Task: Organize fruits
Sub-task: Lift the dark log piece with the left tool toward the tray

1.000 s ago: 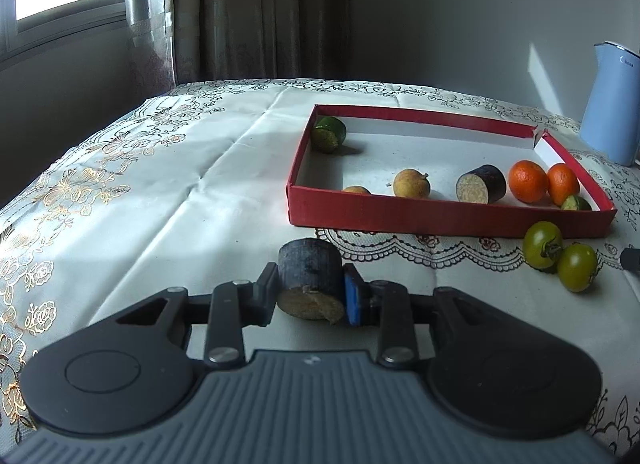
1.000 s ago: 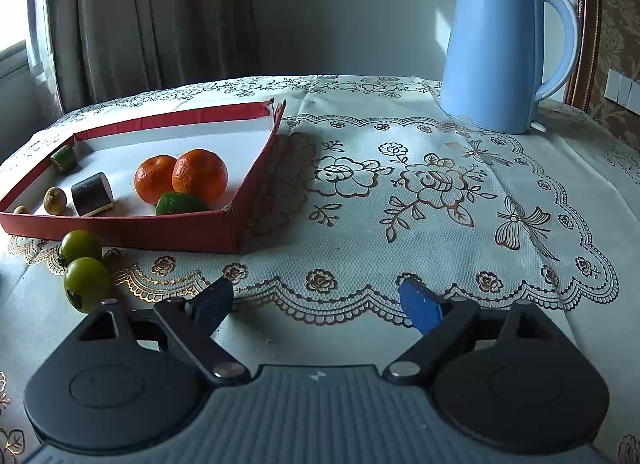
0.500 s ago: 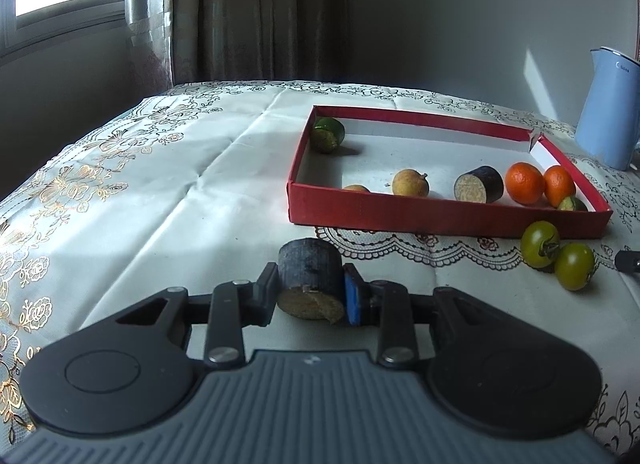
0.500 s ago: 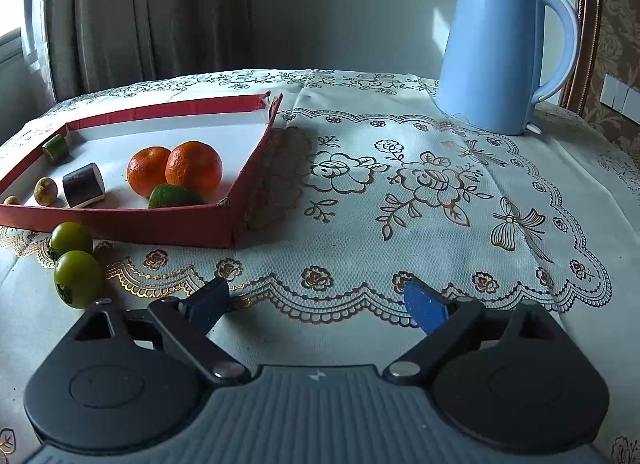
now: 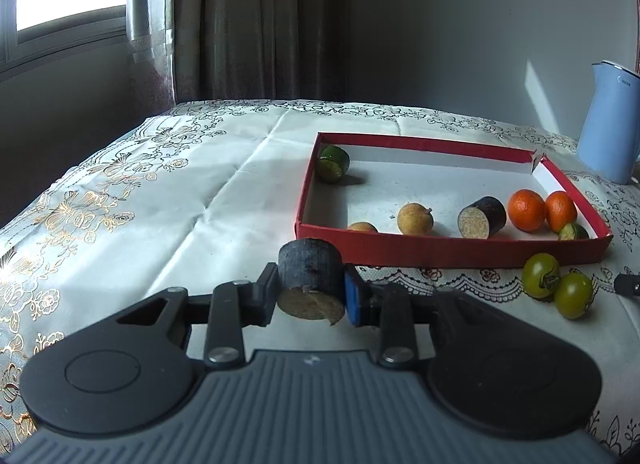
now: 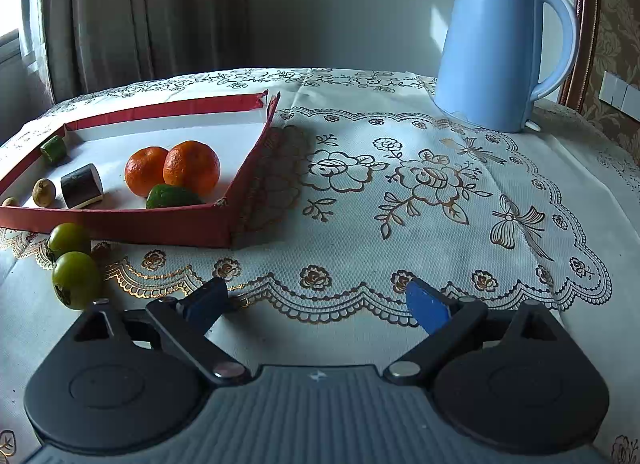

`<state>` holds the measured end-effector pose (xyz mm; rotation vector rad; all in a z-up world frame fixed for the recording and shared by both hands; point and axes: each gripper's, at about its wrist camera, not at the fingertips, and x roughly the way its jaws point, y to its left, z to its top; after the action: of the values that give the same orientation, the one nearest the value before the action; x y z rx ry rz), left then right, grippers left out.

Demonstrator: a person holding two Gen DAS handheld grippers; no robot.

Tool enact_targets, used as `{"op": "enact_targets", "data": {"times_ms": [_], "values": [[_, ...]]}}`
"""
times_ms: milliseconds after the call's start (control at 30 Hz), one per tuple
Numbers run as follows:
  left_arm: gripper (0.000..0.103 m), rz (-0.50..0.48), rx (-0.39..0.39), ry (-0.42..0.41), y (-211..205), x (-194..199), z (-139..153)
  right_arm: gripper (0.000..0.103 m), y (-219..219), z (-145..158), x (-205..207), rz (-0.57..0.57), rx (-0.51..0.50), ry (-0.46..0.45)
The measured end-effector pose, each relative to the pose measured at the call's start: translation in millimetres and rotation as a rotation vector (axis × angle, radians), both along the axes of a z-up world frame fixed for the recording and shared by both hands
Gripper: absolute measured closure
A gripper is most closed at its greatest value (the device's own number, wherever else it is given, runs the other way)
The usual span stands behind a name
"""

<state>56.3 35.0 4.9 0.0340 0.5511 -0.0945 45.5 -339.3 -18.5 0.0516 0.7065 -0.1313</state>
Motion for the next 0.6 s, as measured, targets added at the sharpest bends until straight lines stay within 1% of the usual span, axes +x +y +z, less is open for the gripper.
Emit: {"op": "enact_targets", "data": {"times_ms": [133,333,433,600], "values": [[0.073,-0.005,0.018,-0.019,-9.1,18.5,15.4,0.006,-0.6,-0.2,0.2,0.0,0.004,0.0],[0.073,-0.011,0.046,-0.026,-27.5,50.6,28.9,0.006,-1.0,-0.2,0.3,0.0,0.004,0.0],[0.073,-0.008,0.056,-0.027,-34.5,64.8,32.3,0.006,-1.0,-0.3,0.3,0.0,0.004,0.001],[0.073,0.008,0.065,-0.012,-41.0,86.2,30.1,0.004,-1.4,-0.4,0.6,0.003,0.012,0.002]]}}
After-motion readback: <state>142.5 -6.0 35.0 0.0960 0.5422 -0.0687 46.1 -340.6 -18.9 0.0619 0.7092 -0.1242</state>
